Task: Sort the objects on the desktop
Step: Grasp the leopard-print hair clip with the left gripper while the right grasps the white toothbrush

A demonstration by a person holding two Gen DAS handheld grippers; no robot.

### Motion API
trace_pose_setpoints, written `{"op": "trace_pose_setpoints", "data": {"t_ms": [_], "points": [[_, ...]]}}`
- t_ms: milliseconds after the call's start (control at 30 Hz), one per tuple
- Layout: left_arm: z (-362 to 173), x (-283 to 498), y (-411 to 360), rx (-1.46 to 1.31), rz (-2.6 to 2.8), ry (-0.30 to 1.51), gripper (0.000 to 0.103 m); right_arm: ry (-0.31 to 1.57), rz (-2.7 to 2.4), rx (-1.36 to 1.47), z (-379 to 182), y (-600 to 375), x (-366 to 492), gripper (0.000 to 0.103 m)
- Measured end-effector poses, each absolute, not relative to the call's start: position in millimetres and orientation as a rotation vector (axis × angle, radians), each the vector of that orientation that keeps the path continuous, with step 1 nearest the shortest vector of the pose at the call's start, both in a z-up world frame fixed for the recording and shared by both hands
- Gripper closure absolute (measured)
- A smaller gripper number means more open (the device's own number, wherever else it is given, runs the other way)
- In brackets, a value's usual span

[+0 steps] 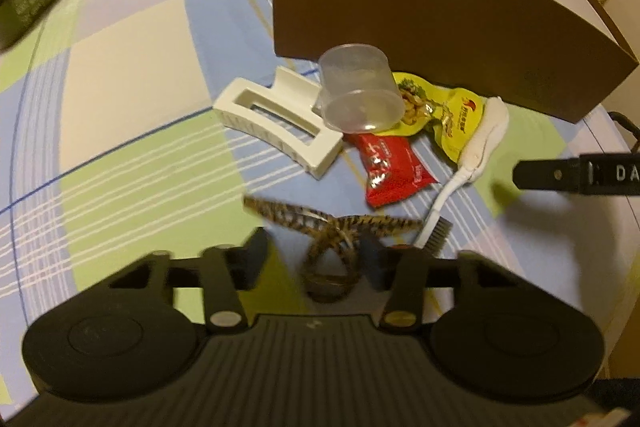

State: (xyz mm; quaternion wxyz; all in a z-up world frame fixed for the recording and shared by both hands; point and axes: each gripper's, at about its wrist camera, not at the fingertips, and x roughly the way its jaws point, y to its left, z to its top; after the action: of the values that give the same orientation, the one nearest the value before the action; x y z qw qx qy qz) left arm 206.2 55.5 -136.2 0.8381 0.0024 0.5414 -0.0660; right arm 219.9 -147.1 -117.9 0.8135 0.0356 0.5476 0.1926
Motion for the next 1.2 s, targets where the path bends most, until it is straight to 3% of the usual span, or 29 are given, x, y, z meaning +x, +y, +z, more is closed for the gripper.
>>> {"op": "trace_pose_setpoints", "data": {"t_ms": [367,600,833,933,1200], "points": [[-136,178,110,0.049,-0.065,1.140,0.076,1.167,0.446,0.039,-126,-123,225,0.028],[-133,164,140,0.009,0.012,1.149,0.076,1.146,0.441,0.044,-135,-105,235,0.061],[-133,162,140,0.020,-0.012,1.145,0.076,1.157,0.510,-0.064,-133,-114,226,0.081],[-133,164,137,0.046,-0.032,1.141,0.076,1.149,0.534,-0.123,-132,-126,220,0.086],[-135,173,130,0.087,-0.066,1.132,0.076,1.117,0.529,-0.242,-135,-166,202,0.088]]}}
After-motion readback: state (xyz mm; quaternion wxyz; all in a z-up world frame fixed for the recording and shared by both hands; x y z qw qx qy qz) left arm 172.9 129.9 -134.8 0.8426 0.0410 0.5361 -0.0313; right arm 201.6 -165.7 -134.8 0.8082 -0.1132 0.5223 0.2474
